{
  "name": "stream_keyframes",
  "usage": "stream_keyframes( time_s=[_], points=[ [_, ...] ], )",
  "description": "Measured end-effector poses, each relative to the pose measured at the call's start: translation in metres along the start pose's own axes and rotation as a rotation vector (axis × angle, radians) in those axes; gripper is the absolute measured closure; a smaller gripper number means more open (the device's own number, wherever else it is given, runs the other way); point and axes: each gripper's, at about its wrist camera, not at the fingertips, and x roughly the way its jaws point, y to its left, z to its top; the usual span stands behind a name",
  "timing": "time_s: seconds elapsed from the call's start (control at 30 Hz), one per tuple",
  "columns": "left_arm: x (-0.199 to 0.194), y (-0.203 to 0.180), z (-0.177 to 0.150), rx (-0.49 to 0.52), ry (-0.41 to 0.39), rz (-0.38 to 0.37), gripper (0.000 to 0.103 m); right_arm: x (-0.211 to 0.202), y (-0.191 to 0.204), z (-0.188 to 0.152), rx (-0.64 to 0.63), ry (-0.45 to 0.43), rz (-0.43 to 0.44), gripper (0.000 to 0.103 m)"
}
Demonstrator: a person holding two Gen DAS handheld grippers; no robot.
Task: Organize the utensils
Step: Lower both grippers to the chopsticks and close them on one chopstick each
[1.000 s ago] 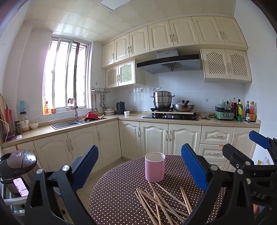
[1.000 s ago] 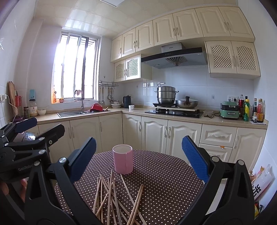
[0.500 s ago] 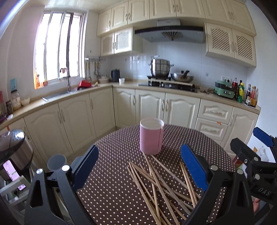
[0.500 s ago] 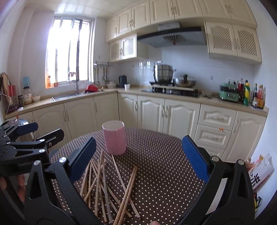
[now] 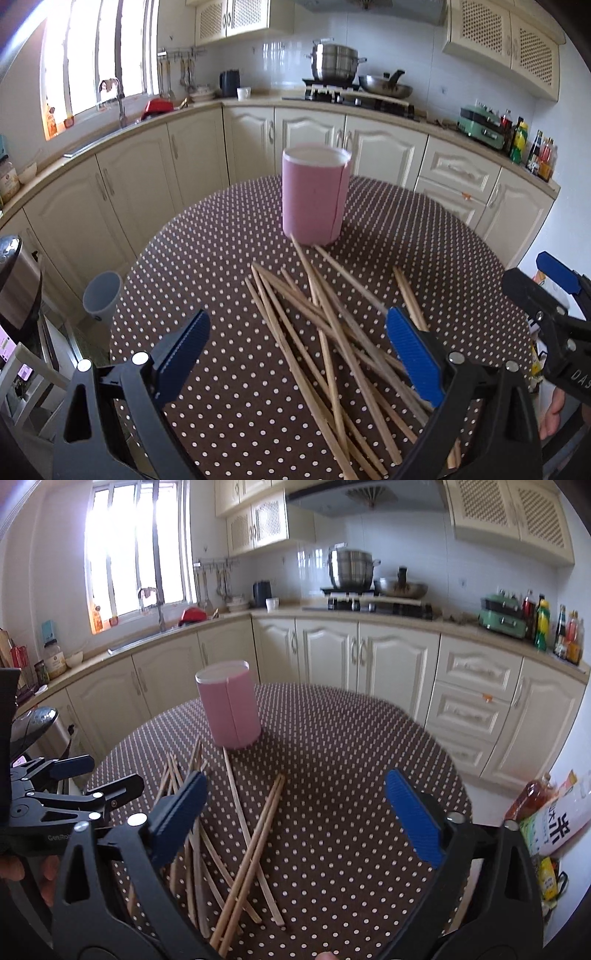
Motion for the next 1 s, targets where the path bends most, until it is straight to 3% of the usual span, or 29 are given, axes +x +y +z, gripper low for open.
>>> stream_keyframes(
  time_s=[0.1,0.27,0.33,0.43,0.6,0.7,0.87,1.0],
  points=[
    [0.010,0.005,-0.006,-0.026,0.036,0.009,0.010,0.011,-0.004,-0.005,0.014,0.053,0.022,0.018],
    [0.025,0.008,-0.011,-0.043,0.087,-0.008,0.030,0.023,-0.008,-0.012,0.033,0.101,0.062,0.030],
    [0.030,0.008,-0.012,-0.051,0.101,-0.028,0.032,0.027,-0.009,-0.014,0.044,0.119,0.082,0.032],
    [0.039,0.011,-0.013,-0.049,0.129,-0.011,0.041,0.033,-0.009,-0.017,0.039,0.141,0.087,0.034],
    [0.055,0.029,-0.010,-0.088,0.161,-0.001,0.048,0.039,-0.010,-0.019,0.045,0.163,0.100,0.035],
    [0.066,0.033,-0.011,-0.098,0.185,-0.007,0.057,0.043,-0.009,-0.019,0.044,0.172,0.103,0.035],
    [0.079,0.038,-0.014,-0.111,0.212,-0.019,0.085,0.053,-0.008,-0.018,0.039,0.194,0.110,0.035],
    [0.078,0.044,-0.016,-0.127,0.210,-0.048,0.092,0.065,-0.006,-0.014,0.032,0.219,0.113,0.037]
  ],
)
